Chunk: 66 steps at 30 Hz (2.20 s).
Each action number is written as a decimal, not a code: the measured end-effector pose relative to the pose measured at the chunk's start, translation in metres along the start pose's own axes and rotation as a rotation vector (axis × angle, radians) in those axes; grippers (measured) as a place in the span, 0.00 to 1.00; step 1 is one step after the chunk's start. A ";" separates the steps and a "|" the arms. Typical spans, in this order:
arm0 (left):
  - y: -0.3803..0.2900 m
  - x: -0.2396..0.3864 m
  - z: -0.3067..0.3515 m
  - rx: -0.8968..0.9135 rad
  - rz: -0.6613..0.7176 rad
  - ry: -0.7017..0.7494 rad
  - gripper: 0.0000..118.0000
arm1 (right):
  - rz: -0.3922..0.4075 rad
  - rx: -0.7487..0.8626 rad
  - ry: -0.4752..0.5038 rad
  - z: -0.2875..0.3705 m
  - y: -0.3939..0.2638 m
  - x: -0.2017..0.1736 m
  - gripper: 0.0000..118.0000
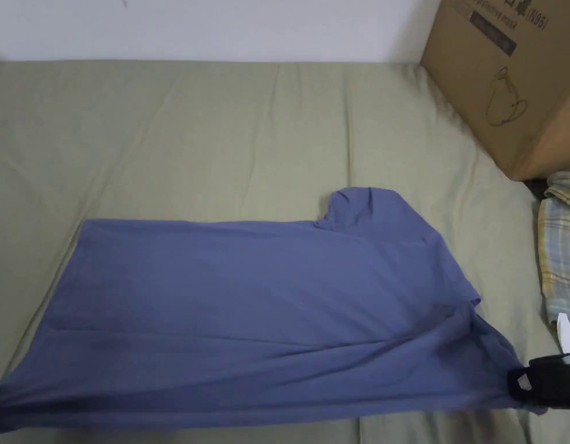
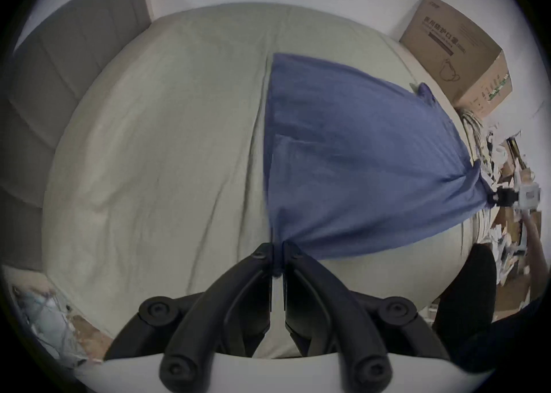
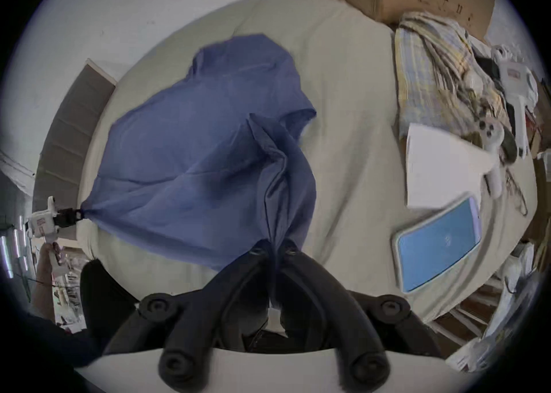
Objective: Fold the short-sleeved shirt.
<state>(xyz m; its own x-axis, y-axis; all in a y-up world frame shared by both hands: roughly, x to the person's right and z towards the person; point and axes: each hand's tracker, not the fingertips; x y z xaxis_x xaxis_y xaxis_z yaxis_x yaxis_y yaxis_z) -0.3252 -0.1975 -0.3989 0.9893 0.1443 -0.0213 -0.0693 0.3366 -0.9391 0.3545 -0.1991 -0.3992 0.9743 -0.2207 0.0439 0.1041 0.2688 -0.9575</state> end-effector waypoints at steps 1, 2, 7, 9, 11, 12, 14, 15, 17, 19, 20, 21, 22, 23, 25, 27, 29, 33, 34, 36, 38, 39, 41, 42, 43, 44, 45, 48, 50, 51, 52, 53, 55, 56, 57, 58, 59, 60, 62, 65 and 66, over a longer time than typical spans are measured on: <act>-0.007 -0.003 -0.005 -0.017 0.042 -0.025 0.05 | -0.007 0.009 0.015 -0.007 -0.005 0.002 0.05; -0.011 -0.005 -0.008 -0.022 0.071 -0.034 0.06 | -0.013 0.020 0.012 -0.011 -0.008 0.001 0.08; -0.013 0.001 -0.007 0.013 0.075 -0.024 0.64 | 0.015 0.096 -0.143 -0.012 -0.007 -0.014 1.00; -0.009 0.002 -0.004 0.038 0.068 -0.014 1.00 | 0.026 0.132 -0.183 -0.002 -0.007 -0.020 0.95; -0.002 0.002 0.008 0.147 0.054 0.018 1.00 | 0.045 0.175 -0.180 0.006 0.002 -0.032 0.96; -0.001 0.003 0.012 0.115 0.058 0.029 1.00 | 0.054 0.202 -0.187 0.011 0.006 -0.039 0.96; 0.004 0.006 0.023 0.154 0.060 0.030 1.00 | 0.080 0.258 -0.181 0.022 0.011 -0.048 0.96; 0.010 0.009 0.028 0.183 0.059 0.019 1.00 | 0.089 0.270 -0.185 0.024 0.016 -0.056 0.96; 0.023 0.019 0.035 0.218 0.044 -0.007 1.00 | 0.103 0.284 -0.159 0.029 0.024 -0.064 0.95; 0.035 0.034 0.043 0.289 -0.002 -0.068 0.91 | 0.124 0.315 -0.102 0.027 0.036 -0.079 0.80; 0.042 0.040 0.043 0.312 -0.015 -0.058 0.65 | 0.132 0.333 -0.098 0.024 0.042 -0.086 0.39; 0.054 0.050 0.040 0.318 -0.032 -0.044 0.27 | 0.131 0.342 -0.098 0.019 0.049 -0.088 0.00; 0.063 0.057 0.035 0.305 -0.046 -0.037 0.00 | 0.135 0.355 -0.086 0.014 0.056 -0.091 0.00; 0.074 0.061 0.033 0.337 -0.076 -0.030 0.00 | 0.139 0.356 -0.040 0.008 0.065 -0.093 0.00; 0.107 0.063 0.015 0.291 -0.067 -0.060 0.00 | 0.128 0.347 -0.007 -0.001 0.082 -0.096 0.00; 0.146 0.058 -0.002 0.277 -0.049 -0.062 0.00 | 0.123 0.345 0.034 -0.010 0.097 -0.098 0.00; 0.188 0.046 -0.030 0.253 -0.022 -0.063 0.00 | 0.119 0.329 0.048 -0.014 0.108 -0.097 0.00; 0.255 0.031 -0.085 0.179 0.000 -0.043 0.50 | 0.102 0.299 0.052 -0.028 0.126 -0.089 0.00; 0.265 0.030 -0.098 0.173 -0.003 -0.021 0.82 | 0.099 0.287 0.051 -0.034 0.129 -0.086 0.00; 0.278 0.029 -0.126 0.145 -0.006 0.009 0.98 | 0.097 0.269 0.037 -0.045 0.133 -0.081 0.00; 0.287 0.027 -0.146 0.160 0.000 0.033 0.99 | 0.092 0.249 0.026 -0.050 0.133 -0.077 0.00; 0.290 0.026 -0.157 0.140 0.003 0.045 0.99 | 0.088 0.236 0.025 -0.056 0.134 -0.074 0.00; 0.290 0.023 -0.176 0.108 0.000 0.049 0.95 | 0.080 0.215 0.020 -0.062 0.134 -0.071 0.00; 0.289 0.023 -0.184 0.070 -0.003 0.024 0.92 | 0.074 0.207 0.017 -0.066 0.135 -0.068 0.00; 0.286 0.023 -0.182 0.021 0.005 -0.057 0.92 | 0.068 0.200 0.017 -0.070 0.137 -0.065 0.00; 0.282 0.029 -0.174 0.044 -0.025 -0.008 0.92 | 0.065 0.197 0.017 -0.073 0.138 -0.063 0.00; 0.279 0.035 -0.164 0.090 -0.099 0.031 0.89 | 0.063 0.197 0.014 -0.073 0.140 -0.064 0.00; 0.275 0.032 -0.135 0.191 -0.133 -0.068 0.02 | 0.036 0.234 0.025 -0.074 0.149 -0.060 0.00; 0.267 0.043 -0.122 0.184 -0.104 -0.139 0.01 | 0.019 0.258 0.047 -0.076 0.162 -0.057 0.00; 0.266 0.047 -0.120 0.169 -0.130 -0.103 0.01 | 0.014 0.272 0.046 -0.078 0.170 -0.056 0.00; 0.263 0.048 -0.117 0.170 -0.145 -0.090 0.01 | 0.011 0.290 0.040 -0.080 0.179 -0.054 0.00; 0.263 0.048 -0.116 0.167 -0.142 -0.092 0.01 | 0.008 0.309 0.034 -0.081 0.192 -0.053 0.00; 0.265 0.044 -0.112 0.166 -0.125 -0.094 0.01 | 0.011 0.328 0.020 -0.090 0.217 -0.048 0.02; 0.264 0.042 -0.111 0.166 -0.118 -0.095 0.01 | 0.015 0.348 -0.006 -0.094 0.228 -0.047 0.21; 0.265 0.040 -0.109 0.169 -0.113 -0.088 0.01 | 0.026 0.365 -0.047 -0.100 0.244 -0.046 0.54; 0.265 0.038 -0.108 0.181 -0.110 -0.072 0.01 | 0.015 0.347 -0.055 -0.111 0.257 -0.042 0.93; 0.267 0.036 -0.107 0.183 -0.103 -0.075 0.01 | 0.006 0.294 -0.079 -0.122 0.270 -0.038 0.98; 0.268 0.033 -0.107 0.182 -0.089 -0.083 0.01 | 0.088 0.315 -0.104 -0.128 0.279 -0.036 0.94; 0.268 0.030 -0.106 0.187 -0.084 -0.080 0.01 | 0.016 0.233 -0.111 -0.142 0.291 -0.039 0.94; 0.266 0.032 -0.108 0.186 -0.091 -0.076 0.01 | 0.050 0.178 -0.119 -0.154 0.306 -0.040 0.92; 0.265 0.033 -0.111 0.168 -0.084 -0.089 0.01 | 0.061 0.143 -0.126 -0.158 0.307 -0.043 0.82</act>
<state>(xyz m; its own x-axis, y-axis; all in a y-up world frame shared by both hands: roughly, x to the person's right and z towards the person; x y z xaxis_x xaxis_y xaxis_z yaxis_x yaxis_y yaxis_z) -0.2967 -0.2065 -0.6865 0.9778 0.1882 0.0920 -0.0148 0.5002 -0.8658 0.3129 -0.2554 -0.7398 0.9960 -0.0831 0.0315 0.0630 0.4103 -0.9098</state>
